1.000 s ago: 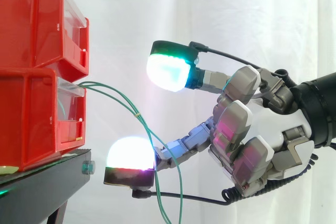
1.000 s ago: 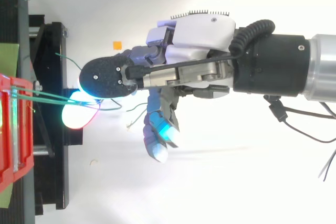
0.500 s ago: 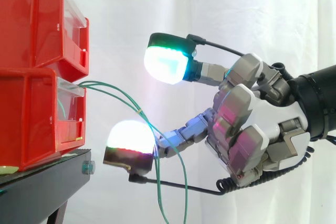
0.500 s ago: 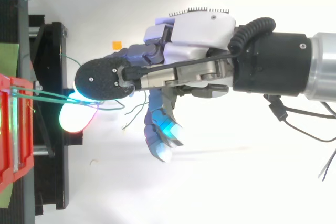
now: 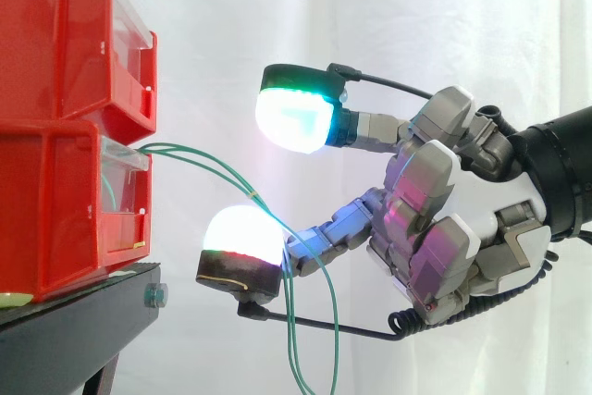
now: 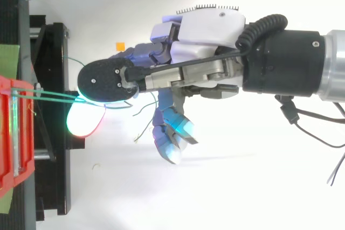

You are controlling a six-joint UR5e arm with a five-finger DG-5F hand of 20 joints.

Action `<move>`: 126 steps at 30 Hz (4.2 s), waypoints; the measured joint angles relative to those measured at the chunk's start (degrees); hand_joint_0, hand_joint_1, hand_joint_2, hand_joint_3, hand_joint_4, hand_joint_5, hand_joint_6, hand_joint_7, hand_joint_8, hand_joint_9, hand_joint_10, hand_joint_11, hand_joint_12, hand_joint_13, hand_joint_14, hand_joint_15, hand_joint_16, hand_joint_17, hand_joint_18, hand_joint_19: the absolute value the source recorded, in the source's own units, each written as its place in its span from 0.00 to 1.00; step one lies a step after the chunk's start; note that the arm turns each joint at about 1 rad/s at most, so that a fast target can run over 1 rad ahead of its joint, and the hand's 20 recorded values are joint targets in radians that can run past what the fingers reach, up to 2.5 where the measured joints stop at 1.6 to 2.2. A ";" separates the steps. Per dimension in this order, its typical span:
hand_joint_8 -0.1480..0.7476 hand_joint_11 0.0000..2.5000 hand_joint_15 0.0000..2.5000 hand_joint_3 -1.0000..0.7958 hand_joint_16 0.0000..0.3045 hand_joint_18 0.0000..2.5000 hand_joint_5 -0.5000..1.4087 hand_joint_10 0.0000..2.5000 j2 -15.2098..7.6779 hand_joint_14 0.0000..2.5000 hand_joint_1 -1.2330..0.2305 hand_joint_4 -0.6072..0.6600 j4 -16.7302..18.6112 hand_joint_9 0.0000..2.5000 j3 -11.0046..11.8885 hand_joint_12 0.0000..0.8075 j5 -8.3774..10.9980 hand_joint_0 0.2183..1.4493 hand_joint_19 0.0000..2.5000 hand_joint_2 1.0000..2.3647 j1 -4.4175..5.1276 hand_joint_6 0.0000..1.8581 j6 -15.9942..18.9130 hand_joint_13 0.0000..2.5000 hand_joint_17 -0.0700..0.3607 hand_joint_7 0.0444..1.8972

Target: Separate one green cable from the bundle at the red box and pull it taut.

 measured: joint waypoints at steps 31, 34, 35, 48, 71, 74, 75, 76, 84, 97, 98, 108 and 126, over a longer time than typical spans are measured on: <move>0.47 0.18 0.23 0.32 0.28 0.81 0.31 0.01 0.00 0.01 0.66 0.73 -0.70 0.81 -0.03 0.58 0.12 0.23 0.14 0.00 -0.30 0.27 0.00 0.70 0.61 0.46; 0.47 0.18 0.23 0.35 0.28 0.81 0.31 0.01 0.00 0.01 0.65 0.72 -0.78 0.82 -0.03 0.58 0.05 0.25 0.14 0.00 -0.29 0.27 0.00 0.70 0.60 0.46; 0.47 0.18 0.23 0.36 0.28 0.81 0.31 0.01 0.00 0.01 0.64 0.72 -0.79 0.82 -0.05 0.58 0.03 0.26 0.14 0.01 -0.29 0.27 0.00 0.71 0.60 0.46; 0.46 0.19 0.25 0.40 0.26 0.79 0.31 0.01 0.00 0.01 0.54 0.72 -0.81 0.83 -0.09 0.56 -0.01 0.31 0.16 0.01 -0.30 0.27 0.00 0.70 0.58 0.46; 0.45 0.21 0.26 0.30 0.23 0.75 0.31 0.01 0.00 0.01 0.46 0.70 -0.81 0.82 -0.15 0.52 0.00 0.32 0.18 0.00 -0.36 0.27 0.00 0.69 0.53 0.48; 0.44 0.20 0.25 0.28 0.24 0.75 0.31 0.01 0.00 0.01 0.51 0.70 -0.81 0.82 -0.13 0.53 0.01 0.28 0.18 0.00 -0.33 0.27 0.00 0.69 0.54 0.49; 0.44 0.20 0.25 0.28 0.24 0.76 0.31 0.01 0.00 0.01 0.54 0.71 -0.81 0.82 -0.13 0.54 0.01 0.26 0.17 0.00 -0.33 0.27 0.00 0.69 0.55 0.48; 0.44 0.20 0.25 0.28 0.25 0.76 0.31 0.01 0.00 0.01 0.54 0.71 -0.81 0.82 -0.13 0.54 0.02 0.26 0.17 0.00 -0.32 0.27 0.00 0.69 0.55 0.48; 0.46 0.17 0.24 0.28 0.27 0.80 0.31 0.01 0.00 0.01 0.64 0.71 -0.81 0.84 -0.16 0.57 0.14 0.19 0.15 0.00 -0.34 0.27 0.00 0.71 0.59 0.49; 0.39 0.21 0.25 0.31 0.23 0.75 0.33 0.01 0.00 0.01 0.51 0.55 -0.98 0.87 -0.23 0.54 0.13 0.37 0.16 0.00 -0.35 0.27 0.00 0.72 0.53 0.62; 0.41 0.21 0.25 0.33 0.23 0.75 0.33 0.01 0.00 0.01 0.49 0.55 -1.03 0.87 -0.24 0.53 0.14 0.37 0.16 0.01 -0.36 0.27 0.00 0.72 0.53 0.63; 0.42 0.21 0.25 0.38 0.23 0.74 0.33 0.01 0.00 0.01 0.44 0.54 -1.41 0.87 -0.35 0.53 0.03 0.40 0.16 0.01 -0.38 0.27 0.00 0.72 0.52 0.63; 0.39 0.18 0.23 0.28 0.25 0.79 0.34 0.01 -0.01 0.01 0.67 0.55 -1.42 0.89 -0.42 0.57 1.51 0.21 0.14 0.00 -0.38 0.27 0.00 0.74 0.57 0.65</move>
